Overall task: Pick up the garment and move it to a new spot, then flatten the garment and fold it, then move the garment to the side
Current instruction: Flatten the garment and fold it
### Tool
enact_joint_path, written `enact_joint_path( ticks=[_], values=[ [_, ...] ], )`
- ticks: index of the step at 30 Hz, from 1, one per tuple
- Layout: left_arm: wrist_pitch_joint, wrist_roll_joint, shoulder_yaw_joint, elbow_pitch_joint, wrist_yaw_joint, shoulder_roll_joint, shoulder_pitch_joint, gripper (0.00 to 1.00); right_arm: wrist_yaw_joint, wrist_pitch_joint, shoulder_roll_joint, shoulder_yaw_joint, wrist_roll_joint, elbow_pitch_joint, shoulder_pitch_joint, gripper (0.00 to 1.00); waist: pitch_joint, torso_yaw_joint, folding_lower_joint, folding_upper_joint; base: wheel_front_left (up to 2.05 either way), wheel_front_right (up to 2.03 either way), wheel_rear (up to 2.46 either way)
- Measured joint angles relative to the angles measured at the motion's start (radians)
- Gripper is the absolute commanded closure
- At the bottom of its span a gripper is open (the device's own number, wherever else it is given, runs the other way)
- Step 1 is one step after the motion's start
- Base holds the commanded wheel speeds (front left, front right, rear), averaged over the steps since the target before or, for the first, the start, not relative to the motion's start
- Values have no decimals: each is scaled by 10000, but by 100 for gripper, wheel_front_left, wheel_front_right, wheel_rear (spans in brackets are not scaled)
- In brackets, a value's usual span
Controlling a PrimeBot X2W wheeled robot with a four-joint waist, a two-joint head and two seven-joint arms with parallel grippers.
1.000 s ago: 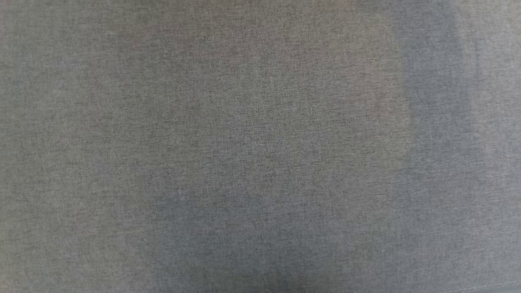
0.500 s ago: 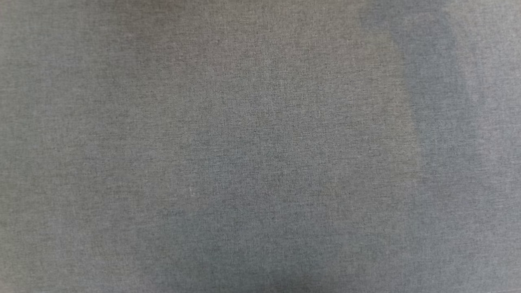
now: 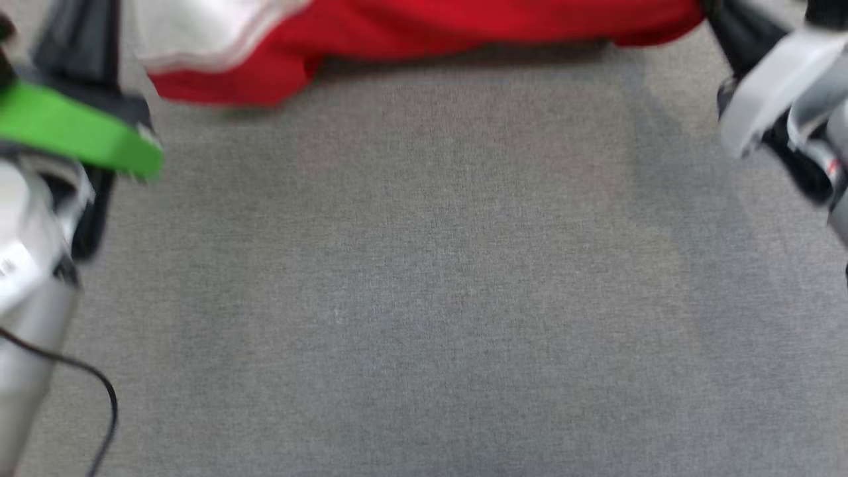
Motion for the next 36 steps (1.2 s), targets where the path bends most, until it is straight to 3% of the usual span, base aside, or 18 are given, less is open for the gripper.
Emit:
enact_joint_path(
  ticks=[15, 24, 36],
  values=[
    [0, 150, 339, -696, 148, -336, 6398, 100, 2, -6, -1122, 692, 685, -1252, 4183, 100, -2042, 204, 0, 0, 0, 0, 0],
    [58, -545, 10, -652, 73, -732, 8803, 100, 2, -88, -1684, 107, 1030, -1868, 6462, 100, -3036, 339, 0, 0, 0, 0, 0],
    [1350, -1453, -604, -1028, 86, -715, 10795, 100, 4, 782, -2299, -1321, 911, -3014, 9686, 100, -3961, 399, 0, 1, 0, 0, 0]
  ],
)
